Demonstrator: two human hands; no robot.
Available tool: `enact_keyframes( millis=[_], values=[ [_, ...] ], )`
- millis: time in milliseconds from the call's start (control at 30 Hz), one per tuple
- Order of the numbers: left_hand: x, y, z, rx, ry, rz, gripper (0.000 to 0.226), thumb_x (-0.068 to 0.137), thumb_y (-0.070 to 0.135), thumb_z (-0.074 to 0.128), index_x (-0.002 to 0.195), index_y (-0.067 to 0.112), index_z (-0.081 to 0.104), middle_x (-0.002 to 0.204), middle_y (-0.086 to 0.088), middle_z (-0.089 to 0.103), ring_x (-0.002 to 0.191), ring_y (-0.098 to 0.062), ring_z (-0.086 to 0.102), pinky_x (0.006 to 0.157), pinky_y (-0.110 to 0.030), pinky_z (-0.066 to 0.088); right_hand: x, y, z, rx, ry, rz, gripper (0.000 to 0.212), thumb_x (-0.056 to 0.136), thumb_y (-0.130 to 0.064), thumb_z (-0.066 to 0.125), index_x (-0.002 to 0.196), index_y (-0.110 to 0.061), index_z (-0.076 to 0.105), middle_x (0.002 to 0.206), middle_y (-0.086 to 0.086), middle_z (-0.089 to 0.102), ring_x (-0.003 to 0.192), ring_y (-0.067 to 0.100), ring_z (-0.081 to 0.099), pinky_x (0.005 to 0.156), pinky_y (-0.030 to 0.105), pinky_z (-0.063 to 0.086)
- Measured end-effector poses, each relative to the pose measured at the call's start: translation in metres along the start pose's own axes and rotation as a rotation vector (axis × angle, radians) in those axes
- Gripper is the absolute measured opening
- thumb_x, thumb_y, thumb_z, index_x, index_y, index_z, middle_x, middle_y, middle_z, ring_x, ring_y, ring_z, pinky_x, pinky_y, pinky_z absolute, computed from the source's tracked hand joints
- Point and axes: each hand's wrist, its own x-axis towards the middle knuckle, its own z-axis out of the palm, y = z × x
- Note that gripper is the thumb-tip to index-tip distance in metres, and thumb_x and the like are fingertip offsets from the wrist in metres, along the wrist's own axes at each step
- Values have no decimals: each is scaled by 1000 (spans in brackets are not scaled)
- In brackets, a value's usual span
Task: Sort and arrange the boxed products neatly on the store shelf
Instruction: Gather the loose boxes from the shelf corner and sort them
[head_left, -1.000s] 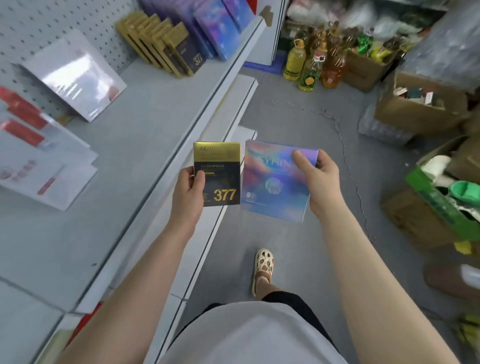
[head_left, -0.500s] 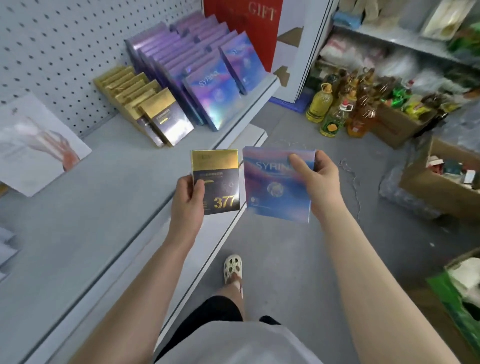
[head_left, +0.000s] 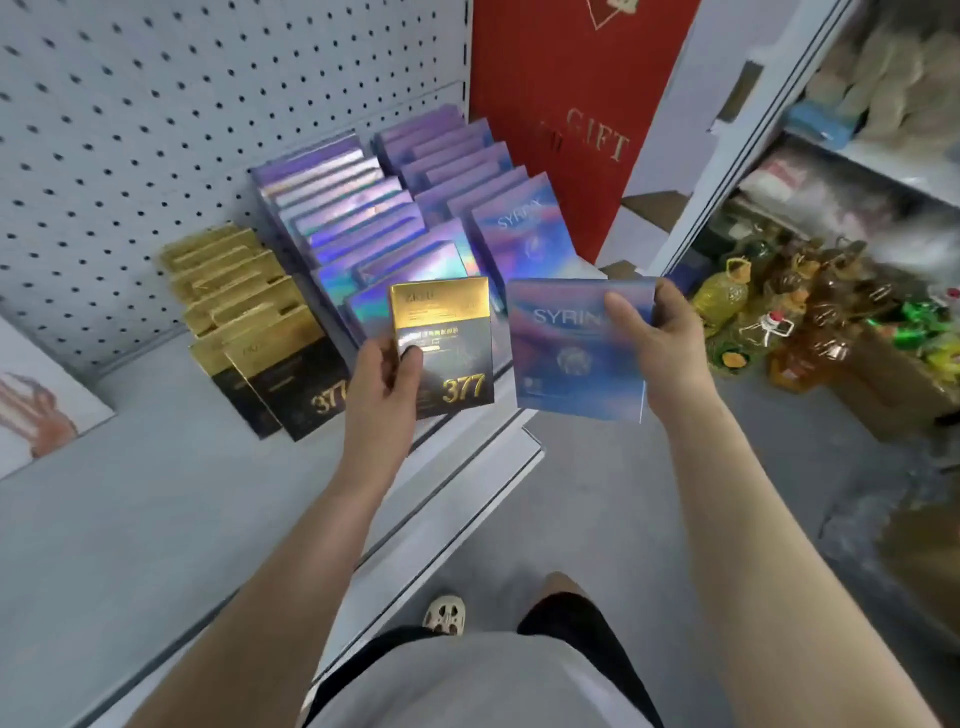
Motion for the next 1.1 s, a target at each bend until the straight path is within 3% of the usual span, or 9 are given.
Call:
enact_keyframes(
  millis=[100,233,400,500,567,667,767,867,1100],
  values=[
    [17,-1,20,-12,91,-19,16,97,31,54,112,28,56,94,25,64,88,11,59,70,-1,40,63,2,0,16,-115,-25,15,84,-31,76,83,-25,62,76,-11,67,73,8,64,65,26,53],
    [18,4,48,-44,265,-21,8,97,26,53,103,25,58,84,14,61,77,2,55,71,-12,42,140,4,10,-49,-296,-115,12,89,-29,71,93,-22,63,75,-17,62,68,-5,56,64,12,46],
    [5,15,89,-89,486,-74,7,99,12,52,96,17,56,80,9,56,72,0,48,71,-15,40,201,9,22,-45,-620,-100,30,94,-26,67,119,-13,58,107,3,65,95,14,61,86,37,52],
    [-3,20,109,-85,591,-116,7,98,8,52,96,14,56,73,18,54,65,5,46,66,-10,38,218,14,33,-85,-762,-176,30,90,-12,70,118,-14,57,111,-5,60,95,3,58,83,25,50],
    [-8,25,118,-63,616,-128,9,99,9,51,105,7,57,84,11,60,72,4,53,70,-10,42,232,19,35,-139,-834,-230,39,84,-1,73,114,-19,56,106,-12,59,86,-6,57,73,15,49],
    [-11,29,125,-38,647,-151,12,99,11,51,109,11,58,92,5,64,80,-2,57,74,-16,46,254,20,39,-275,-943,-291,50,77,3,78,116,-21,58,108,-4,59,86,-3,58,77,13,49],
    [-10,32,131,-30,674,-183,13,99,14,51,110,14,57,98,0,65,86,-10,59,81,-28,49,270,16,48,-487,-980,-474,53,71,0,83,120,-12,65,108,6,53,97,11,55,85,8,40],
    [-8,33,135,-29,692,-200,15,100,15,50,113,13,57,102,0,67,92,-13,63,85,-33,51,270,12,57,-559,-961,-582,55,72,-2,83,123,-10,67,108,7,47,104,19,54,98,19,40],
    [3,35,141,-38,715,-238,19,100,17,50,116,10,56,103,2,68,93,-12,65,90,-41,53,258,17,65,-638,-868,-825,46,80,-7,75,124,-18,67,115,8,51,110,30,45,98,26,33]
  ],
)
